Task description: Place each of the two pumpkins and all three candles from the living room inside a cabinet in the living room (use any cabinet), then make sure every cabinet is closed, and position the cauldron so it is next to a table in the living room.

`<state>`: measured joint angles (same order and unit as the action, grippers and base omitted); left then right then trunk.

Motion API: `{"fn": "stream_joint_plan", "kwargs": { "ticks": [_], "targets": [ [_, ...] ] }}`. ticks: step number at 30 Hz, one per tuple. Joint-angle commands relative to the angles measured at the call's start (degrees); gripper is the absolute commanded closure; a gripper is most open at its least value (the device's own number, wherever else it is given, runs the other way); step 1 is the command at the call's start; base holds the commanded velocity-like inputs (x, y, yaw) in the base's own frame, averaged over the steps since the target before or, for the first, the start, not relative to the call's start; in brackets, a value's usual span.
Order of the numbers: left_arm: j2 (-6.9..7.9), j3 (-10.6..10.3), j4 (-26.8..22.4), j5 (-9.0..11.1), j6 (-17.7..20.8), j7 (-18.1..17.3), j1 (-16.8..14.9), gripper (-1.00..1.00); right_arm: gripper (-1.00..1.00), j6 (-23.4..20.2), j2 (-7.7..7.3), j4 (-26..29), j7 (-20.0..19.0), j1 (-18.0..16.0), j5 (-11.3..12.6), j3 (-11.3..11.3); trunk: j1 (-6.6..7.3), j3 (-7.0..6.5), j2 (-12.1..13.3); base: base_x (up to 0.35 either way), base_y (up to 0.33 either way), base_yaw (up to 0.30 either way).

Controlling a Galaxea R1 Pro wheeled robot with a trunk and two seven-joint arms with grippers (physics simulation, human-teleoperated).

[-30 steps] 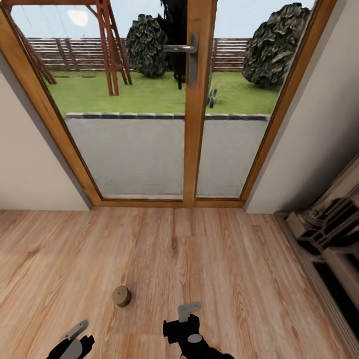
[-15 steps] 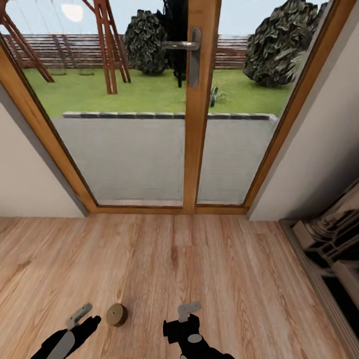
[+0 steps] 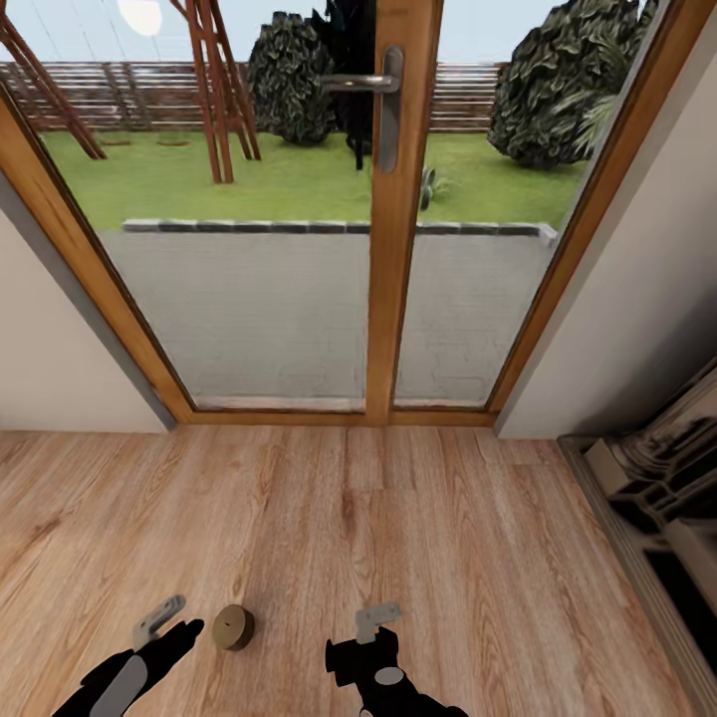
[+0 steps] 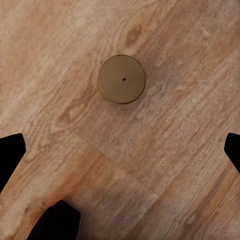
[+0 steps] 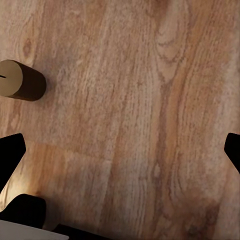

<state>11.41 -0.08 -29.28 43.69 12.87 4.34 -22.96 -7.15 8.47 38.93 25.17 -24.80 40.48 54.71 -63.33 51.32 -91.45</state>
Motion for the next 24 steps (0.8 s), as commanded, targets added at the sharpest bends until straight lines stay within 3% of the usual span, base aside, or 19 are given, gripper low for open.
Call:
{"fn": "stream_joint_plan", "kwargs": {
  "ticks": [1,20,23,24],
  "targets": [
    [0.04,0.0,-0.2,0.5,0.3,0.3,0.0,-1.0,-1.0,-0.2,-0.03,0.1,0.5,-0.1,0.2,0.3,0.0,0.09,0.0,0.0,0.0,0.0],
    [0.2,0.1,-0.8,0.7,0.5,0.5,0.0,-1.0,-1.0,-0.3,-0.04,0.8,0.4,-0.1,0.3,0.1,-3.73,3.96,-6.8,0.0,0.0,0.0],
    [0.43,0.2,-2.7,0.6,0.9,0.5,-0.6,-1.0,-1.0,-0.9,-0.04,1.0,-0.8,-0.1,0.5,-0.1,-4.39,4.62,-8.0,0.0,0.0,0.0],
    [0.64,0.2,-5.7,0.6,1.2,0.7,-0.9,-1.0,-1.0,-3.4,0.02,1.1,-1.9,-0.1,0.8,-0.5,-4.61,4.82,-8.4,0.0,0.0,0.0]
  ]
}}
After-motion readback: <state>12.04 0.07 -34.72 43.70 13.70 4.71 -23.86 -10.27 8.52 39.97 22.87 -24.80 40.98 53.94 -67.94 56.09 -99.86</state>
